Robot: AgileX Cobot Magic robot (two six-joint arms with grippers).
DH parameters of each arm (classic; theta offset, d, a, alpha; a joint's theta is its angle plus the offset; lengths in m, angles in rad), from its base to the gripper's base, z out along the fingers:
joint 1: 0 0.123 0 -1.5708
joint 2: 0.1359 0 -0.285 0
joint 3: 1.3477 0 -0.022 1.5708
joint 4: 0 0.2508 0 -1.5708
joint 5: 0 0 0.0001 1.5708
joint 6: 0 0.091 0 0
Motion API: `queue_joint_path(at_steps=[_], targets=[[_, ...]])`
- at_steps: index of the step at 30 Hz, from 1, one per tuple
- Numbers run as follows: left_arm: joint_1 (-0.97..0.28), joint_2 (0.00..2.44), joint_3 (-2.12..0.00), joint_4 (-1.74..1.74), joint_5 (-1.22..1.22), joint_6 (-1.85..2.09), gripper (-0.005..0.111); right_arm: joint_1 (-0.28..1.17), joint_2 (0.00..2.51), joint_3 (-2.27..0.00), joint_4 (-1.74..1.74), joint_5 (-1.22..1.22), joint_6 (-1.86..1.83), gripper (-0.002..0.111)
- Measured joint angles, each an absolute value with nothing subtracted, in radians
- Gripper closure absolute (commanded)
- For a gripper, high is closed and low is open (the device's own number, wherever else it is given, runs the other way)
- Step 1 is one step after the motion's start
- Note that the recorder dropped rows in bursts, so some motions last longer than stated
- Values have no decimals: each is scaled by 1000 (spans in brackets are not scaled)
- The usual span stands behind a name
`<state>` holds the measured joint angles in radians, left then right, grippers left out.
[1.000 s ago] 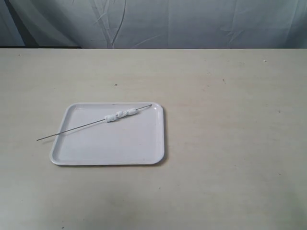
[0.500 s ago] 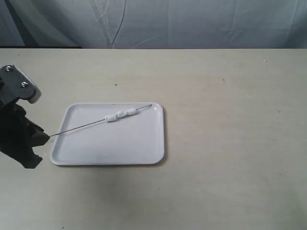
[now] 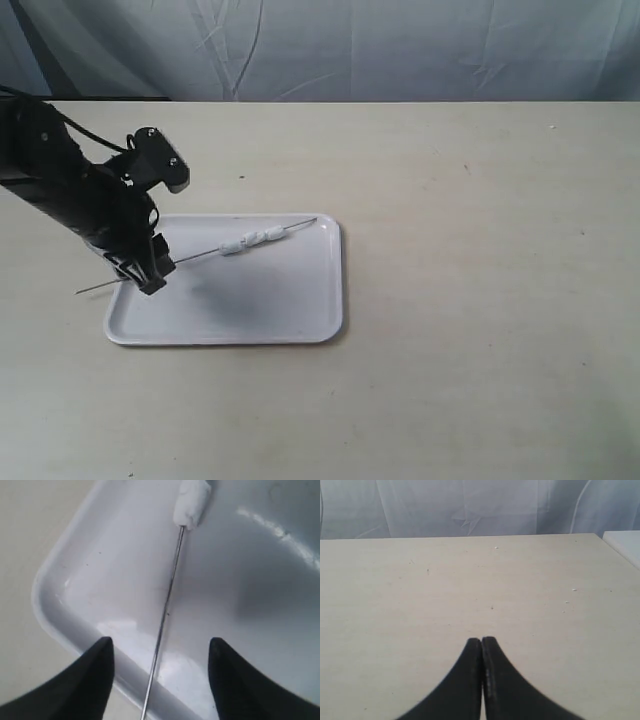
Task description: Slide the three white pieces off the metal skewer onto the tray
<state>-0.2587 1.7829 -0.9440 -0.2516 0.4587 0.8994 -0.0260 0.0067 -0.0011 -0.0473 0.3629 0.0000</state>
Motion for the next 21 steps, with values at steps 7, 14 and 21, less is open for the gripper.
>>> queue_joint_path(at_steps=[7, 14, 21], targets=[[-259, 1881, -1013, -210, 496, 895, 53, -26, 7, -1, -47, 363, 0, 109], [-259, 1919, -1033, -211, 518, 893, 61, -26, 7, -1, -47, 363, 0, 109], [-259, 1924, -1036, -213, 573, 892, 77, -26, 7, -1, -47, 363, 0, 109]])
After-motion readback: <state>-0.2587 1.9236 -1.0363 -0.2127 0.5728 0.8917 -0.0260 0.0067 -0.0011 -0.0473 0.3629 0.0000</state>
